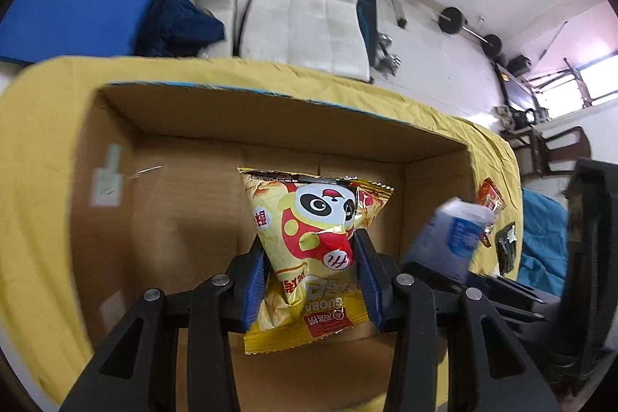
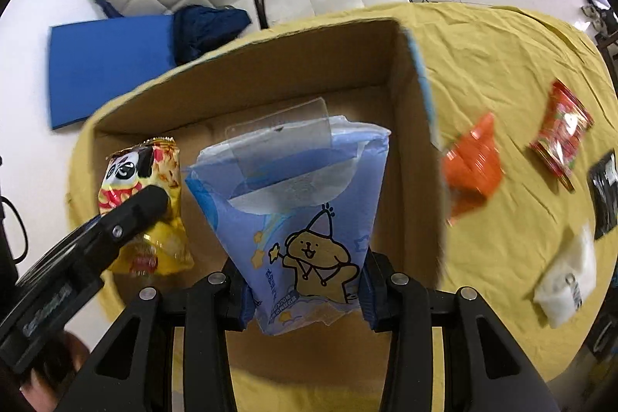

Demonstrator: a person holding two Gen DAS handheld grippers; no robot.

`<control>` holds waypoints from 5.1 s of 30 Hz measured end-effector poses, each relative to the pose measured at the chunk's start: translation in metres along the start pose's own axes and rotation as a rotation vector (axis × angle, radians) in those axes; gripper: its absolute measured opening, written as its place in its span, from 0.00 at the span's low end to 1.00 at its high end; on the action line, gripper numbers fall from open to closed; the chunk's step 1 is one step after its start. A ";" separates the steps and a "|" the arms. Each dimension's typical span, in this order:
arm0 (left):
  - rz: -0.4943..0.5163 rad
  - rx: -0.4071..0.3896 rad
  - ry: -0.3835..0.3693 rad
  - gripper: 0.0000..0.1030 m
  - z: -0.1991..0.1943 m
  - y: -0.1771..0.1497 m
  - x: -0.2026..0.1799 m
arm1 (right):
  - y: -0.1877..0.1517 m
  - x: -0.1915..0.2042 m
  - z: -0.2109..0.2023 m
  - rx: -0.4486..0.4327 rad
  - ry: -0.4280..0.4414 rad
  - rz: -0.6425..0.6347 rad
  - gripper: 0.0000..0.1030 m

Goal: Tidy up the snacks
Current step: 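Carry both packs into the box and open both tools to release them, then grasp the red floral snack bag with left tool while right tool grasps white ONMAX pouch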

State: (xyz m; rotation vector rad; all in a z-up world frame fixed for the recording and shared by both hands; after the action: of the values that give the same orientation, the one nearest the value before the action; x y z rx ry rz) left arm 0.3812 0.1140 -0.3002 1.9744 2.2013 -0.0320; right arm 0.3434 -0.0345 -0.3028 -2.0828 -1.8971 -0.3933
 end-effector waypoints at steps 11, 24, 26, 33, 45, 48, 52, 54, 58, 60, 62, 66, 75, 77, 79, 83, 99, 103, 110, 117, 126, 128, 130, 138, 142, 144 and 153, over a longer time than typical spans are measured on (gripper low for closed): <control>-0.014 0.143 -0.101 0.39 0.079 0.021 0.014 | 0.034 -0.006 0.065 0.021 -0.125 0.000 0.47; -0.053 0.174 -0.050 0.51 0.086 0.012 0.021 | 0.044 -0.002 0.093 0.071 -0.145 -0.073 0.63; -0.034 0.152 -0.017 0.60 0.078 0.007 0.022 | 0.043 0.003 0.095 0.079 -0.122 -0.071 0.70; 0.011 0.100 0.091 0.88 0.050 0.001 0.019 | 0.038 0.010 0.081 0.062 -0.142 -0.095 0.73; 0.047 -0.062 0.167 1.00 -0.011 -0.043 0.031 | -0.010 0.036 0.046 -0.015 -0.180 -0.120 1.00; 0.083 -0.060 0.185 0.99 -0.013 -0.035 0.032 | -0.022 0.032 0.037 -0.026 -0.190 -0.121 1.00; 0.099 -0.086 0.198 0.99 -0.026 -0.050 0.034 | -0.040 0.031 0.029 -0.046 -0.170 -0.127 1.00; 0.100 -0.111 0.205 0.99 -0.035 -0.061 0.034 | -0.049 0.028 0.025 -0.056 -0.148 -0.126 1.00; 0.116 -0.181 0.231 0.99 -0.057 -0.082 0.034 | -0.078 0.030 0.006 -0.117 -0.152 -0.133 1.00; 0.114 -0.200 0.230 0.99 -0.067 -0.088 0.036 | -0.091 0.030 -0.006 -0.142 -0.165 -0.148 1.00; 0.114 -0.213 0.229 0.99 -0.079 -0.099 0.036 | -0.098 0.034 -0.013 -0.163 -0.171 -0.159 1.00; 0.123 -0.244 0.228 0.99 -0.103 -0.120 0.035 | -0.110 0.044 -0.024 -0.197 -0.171 -0.177 1.00; 0.124 -0.284 0.205 0.99 -0.137 -0.149 0.030 | -0.148 0.049 -0.064 -0.236 -0.131 -0.203 1.00; 0.119 -0.291 0.200 0.99 -0.142 -0.153 0.027 | -0.152 0.048 -0.070 -0.240 -0.120 -0.207 1.00; 0.111 -0.293 0.190 0.99 -0.149 -0.156 0.024 | -0.156 0.047 -0.078 -0.246 -0.102 -0.210 1.00; 0.109 -0.309 0.188 0.99 -0.160 -0.159 0.012 | -0.160 0.039 -0.091 -0.254 -0.065 -0.202 1.00; 0.363 -0.235 0.117 0.99 -0.130 -0.144 -0.172 | -0.158 -0.232 -0.147 -0.241 -0.120 0.285 1.00; 0.418 -0.171 0.122 0.99 -0.094 -0.134 -0.220 | -0.153 -0.309 -0.117 -0.177 -0.118 0.435 1.00; 0.467 -0.076 0.180 1.00 -0.037 -0.132 -0.262 | -0.140 -0.367 -0.051 -0.116 0.008 0.595 1.00; 0.459 0.000 0.181 0.99 -0.005 -0.116 -0.288 | -0.127 -0.384 -0.049 -0.082 -0.025 0.538 0.75; 0.524 0.077 0.180 0.99 0.069 -0.056 -0.356 | -0.106 -0.431 -0.103 -0.123 -0.082 0.494 0.75; 0.563 0.080 0.200 0.96 0.087 -0.048 -0.369 | -0.092 -0.437 -0.112 -0.127 -0.091 0.488 0.75; 0.596 0.103 0.213 0.92 0.106 -0.043 -0.379 | -0.082 -0.440 -0.117 -0.132 -0.100 0.477 0.75; 0.598 0.237 0.210 0.45 0.161 -0.042 -0.387 | -0.048 -0.448 -0.124 -0.118 -0.117 0.456 0.75; 0.534 0.199 0.213 0.42 0.145 -0.055 -0.373 | -0.053 -0.438 -0.120 -0.105 -0.125 0.428 0.75; 0.494 0.205 0.204 0.42 0.136 -0.070 -0.360 | -0.061 -0.432 -0.116 -0.093 -0.116 0.406 0.75; 0.364 0.246 0.215 0.42 0.103 -0.169 -0.292 | -0.118 -0.396 -0.083 0.010 -0.106 0.314 0.75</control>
State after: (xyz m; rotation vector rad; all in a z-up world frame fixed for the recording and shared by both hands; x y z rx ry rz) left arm 0.2561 -0.2074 -0.3753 2.5997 1.9977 -0.0431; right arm 0.1890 -0.4190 -0.3784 -2.3850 -1.5802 -0.2040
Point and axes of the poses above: each gripper's, at about its wrist camera, not at the fingertips, and z roughly the way its jaws point, x to its left, y to its top, the point moved 1 cm from there along z, roughly the way its jaws point, and after that the axes turned 10 degrees about y, right-handed, at the moved point
